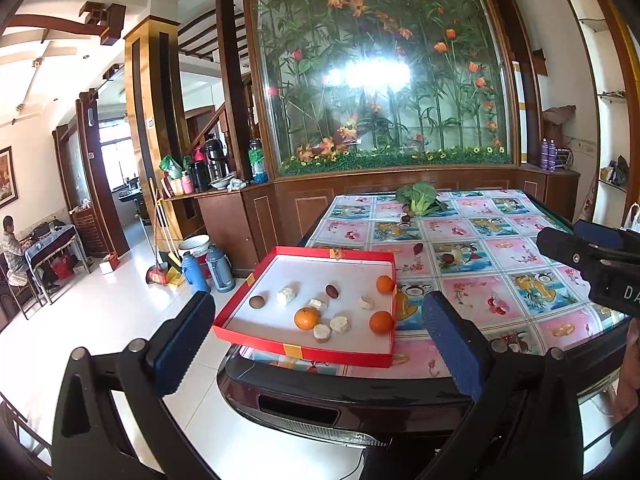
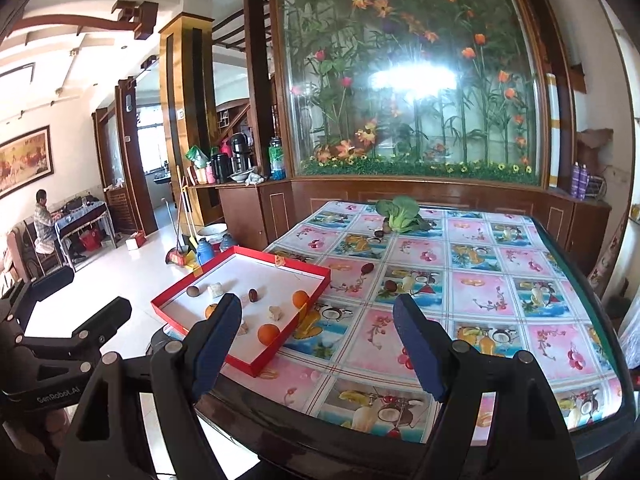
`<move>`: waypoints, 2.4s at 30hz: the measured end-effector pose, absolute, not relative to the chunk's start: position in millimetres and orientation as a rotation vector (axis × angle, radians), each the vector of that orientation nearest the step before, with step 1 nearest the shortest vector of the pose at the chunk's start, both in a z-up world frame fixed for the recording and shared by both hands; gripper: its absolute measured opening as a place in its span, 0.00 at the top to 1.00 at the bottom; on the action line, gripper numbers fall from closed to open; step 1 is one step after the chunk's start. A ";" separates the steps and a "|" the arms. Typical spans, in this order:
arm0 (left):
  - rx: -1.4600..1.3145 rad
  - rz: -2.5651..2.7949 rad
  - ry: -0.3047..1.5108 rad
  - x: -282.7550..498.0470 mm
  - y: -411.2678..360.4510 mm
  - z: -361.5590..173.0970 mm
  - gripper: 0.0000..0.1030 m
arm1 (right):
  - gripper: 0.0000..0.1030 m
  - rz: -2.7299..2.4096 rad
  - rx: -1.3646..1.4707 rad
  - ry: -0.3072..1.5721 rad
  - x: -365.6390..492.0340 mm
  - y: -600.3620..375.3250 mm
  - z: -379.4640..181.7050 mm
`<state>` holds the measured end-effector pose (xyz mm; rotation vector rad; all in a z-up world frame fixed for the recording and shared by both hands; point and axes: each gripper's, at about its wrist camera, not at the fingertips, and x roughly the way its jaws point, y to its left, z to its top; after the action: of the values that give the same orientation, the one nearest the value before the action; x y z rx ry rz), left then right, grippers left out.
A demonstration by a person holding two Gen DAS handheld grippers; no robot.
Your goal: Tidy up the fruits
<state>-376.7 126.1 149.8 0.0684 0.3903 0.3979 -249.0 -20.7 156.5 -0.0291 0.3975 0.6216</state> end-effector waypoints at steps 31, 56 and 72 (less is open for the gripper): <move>-0.068 0.193 0.633 -105.0 154.7 144.6 0.00 | 0.41 0.533 -0.090 0.851 42.9 29.8 38.2; 0.162 0.083 0.971 63.4 114.5 35.7 0.19 | 0.96 0.586 0.305 0.942 103.8 -66.2 43.2; 0.183 -0.025 1.000 82.3 93.6 7.7 0.72 | 0.92 0.691 0.332 1.041 108.5 -49.2 28.9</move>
<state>82.3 93.6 7.7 0.1832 1.0002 -0.0254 108.5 -49.2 28.9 0.3316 1.0411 0.6913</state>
